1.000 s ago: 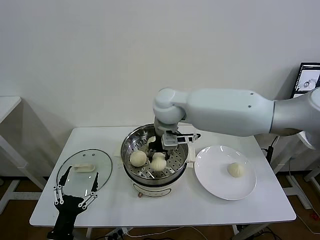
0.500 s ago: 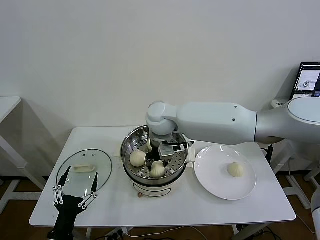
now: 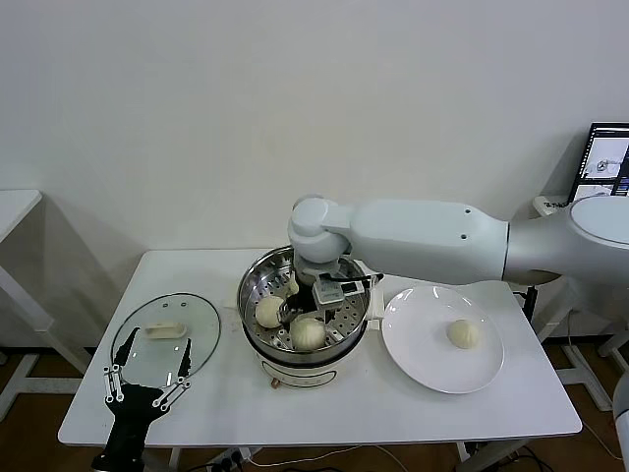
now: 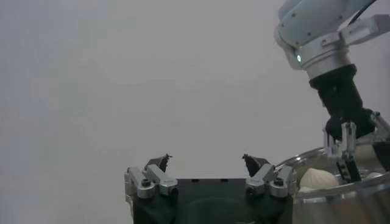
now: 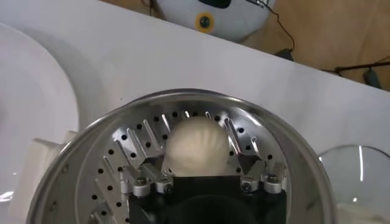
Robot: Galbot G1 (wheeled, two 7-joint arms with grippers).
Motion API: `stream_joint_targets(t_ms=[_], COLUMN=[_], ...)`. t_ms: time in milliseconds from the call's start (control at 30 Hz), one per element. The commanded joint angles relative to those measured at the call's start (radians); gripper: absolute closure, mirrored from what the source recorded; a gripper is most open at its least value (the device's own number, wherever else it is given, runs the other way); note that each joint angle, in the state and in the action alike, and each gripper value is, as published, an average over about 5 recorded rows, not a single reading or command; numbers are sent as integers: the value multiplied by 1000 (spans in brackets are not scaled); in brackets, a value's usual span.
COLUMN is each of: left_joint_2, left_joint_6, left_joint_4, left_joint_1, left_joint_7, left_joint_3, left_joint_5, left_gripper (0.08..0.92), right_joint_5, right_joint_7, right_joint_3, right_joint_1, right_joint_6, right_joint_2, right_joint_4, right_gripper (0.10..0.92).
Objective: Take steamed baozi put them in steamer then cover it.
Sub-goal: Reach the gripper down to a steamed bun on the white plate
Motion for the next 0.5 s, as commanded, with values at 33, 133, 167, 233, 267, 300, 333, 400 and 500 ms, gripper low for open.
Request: stream_joint_targets(t_ms=[33,133,167,233,267,300,333,400,500], left_joint_2=[2,4,5,7,8,9,11,13,14], left_joint_6=[3,6,7,12,14,16,18,19,19], left_joint_4=[6,11,11,9,8,6,5,4,5], left_joint_1=[-6,-12,-13,-14,-14,-13,-13,-13,-15], left_joint_7=[0,0,0,0,0,0,-1,-1,-1], left_joint_3=[3,8,9,11,12,12,12,11,11], left_joint_5=[0,1,1,1,1,1,1,1,0], left_gripper=[177,177,177,177,177,177,177,177,177], right_joint_5=[217,421,472,521,529,533,536,534,495], right_joint_7=[-95,-103,-102,-104,-107,-110,-114,-118,-114], right_joint_3=[138,116,108,105,106,105,101,80,48], right_joint_1=[76,111,115,107,97,87,75,48,-15], right_joint_6=[-264,-486,-539,-598,-615,-629,-643,-665,-674], right_joint_2=[-223,-319,-343,-382,-398,-412,-427,-456,-493], right_joint_4=[-12,-92,-134,-225,-272,-311,-346,-407,-481], right_gripper=[203,203,203,203,203,203,203,203,203])
